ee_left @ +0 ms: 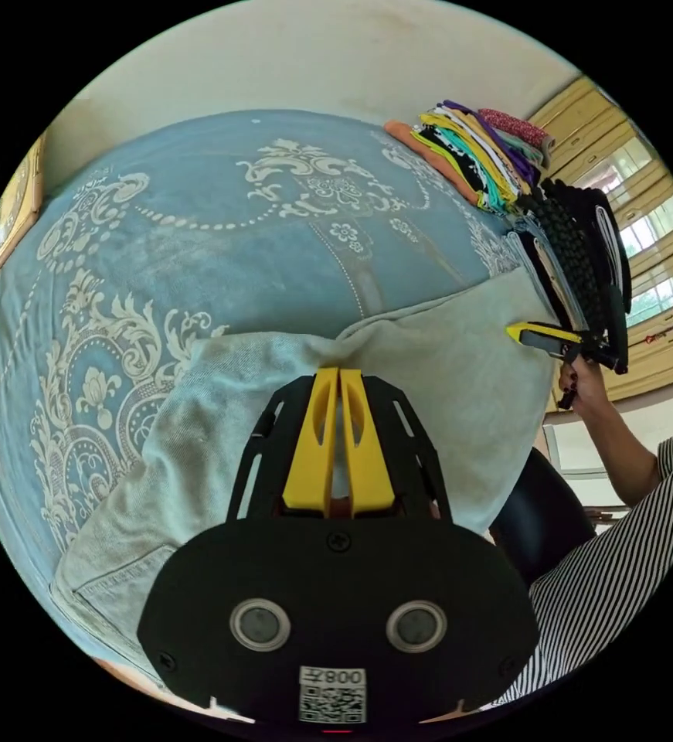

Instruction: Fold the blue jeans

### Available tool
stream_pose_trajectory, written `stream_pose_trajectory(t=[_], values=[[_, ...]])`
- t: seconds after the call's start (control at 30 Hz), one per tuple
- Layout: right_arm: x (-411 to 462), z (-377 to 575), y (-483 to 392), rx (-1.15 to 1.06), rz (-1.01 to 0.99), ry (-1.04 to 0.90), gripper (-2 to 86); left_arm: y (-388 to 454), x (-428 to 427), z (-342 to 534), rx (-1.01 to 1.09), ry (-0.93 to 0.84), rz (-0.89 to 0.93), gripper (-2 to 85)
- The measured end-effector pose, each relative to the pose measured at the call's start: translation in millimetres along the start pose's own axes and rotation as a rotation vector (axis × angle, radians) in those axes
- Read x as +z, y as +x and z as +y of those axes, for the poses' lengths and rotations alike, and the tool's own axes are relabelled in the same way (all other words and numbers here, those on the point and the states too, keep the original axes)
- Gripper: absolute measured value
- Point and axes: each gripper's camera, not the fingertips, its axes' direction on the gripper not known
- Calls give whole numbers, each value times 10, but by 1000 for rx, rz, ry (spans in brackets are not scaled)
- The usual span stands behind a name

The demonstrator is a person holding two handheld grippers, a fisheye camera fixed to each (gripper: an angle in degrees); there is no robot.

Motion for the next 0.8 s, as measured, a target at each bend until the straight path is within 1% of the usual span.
stream_pose_trajectory(t=[0.03,0.07,0.13,0.17,0.23,0.27,0.3,0.37,0.47,0.53,0.6,0.8], values=[[-138,148,212,68,-127,41,4,44,-27,-43,-3,13,0,5],[-309,303,383,119,-166,92,5,171,-106,-117,14,66,-4,7],[-587,571,617,210,-108,186,8,381,-176,-242,59,123,22,12],[-751,756,793,276,-69,235,11,527,-162,-357,99,128,67,17],[-934,1027,1086,380,-25,268,20,767,-76,-567,172,119,159,31],[-1028,1215,1297,477,-10,279,34,947,18,-731,223,99,219,42],[-1070,1305,1395,516,-15,283,41,1150,134,-919,280,71,279,55],[-1218,1625,1702,647,-34,319,66,1470,326,-1214,357,22,344,66],[-1355,1854,1896,713,-37,364,82,2035,625,-1701,482,-30,419,76],[-1394,1904,1967,723,-26,359,86,2367,805,-1981,543,-71,444,79],[-1414,1944,2030,737,-21,350,89,2782,1015,-2301,617,-116,427,82],[-1540,2097,2108,738,12,367,93,3501,1430,-2877,722,-206,370,99]])
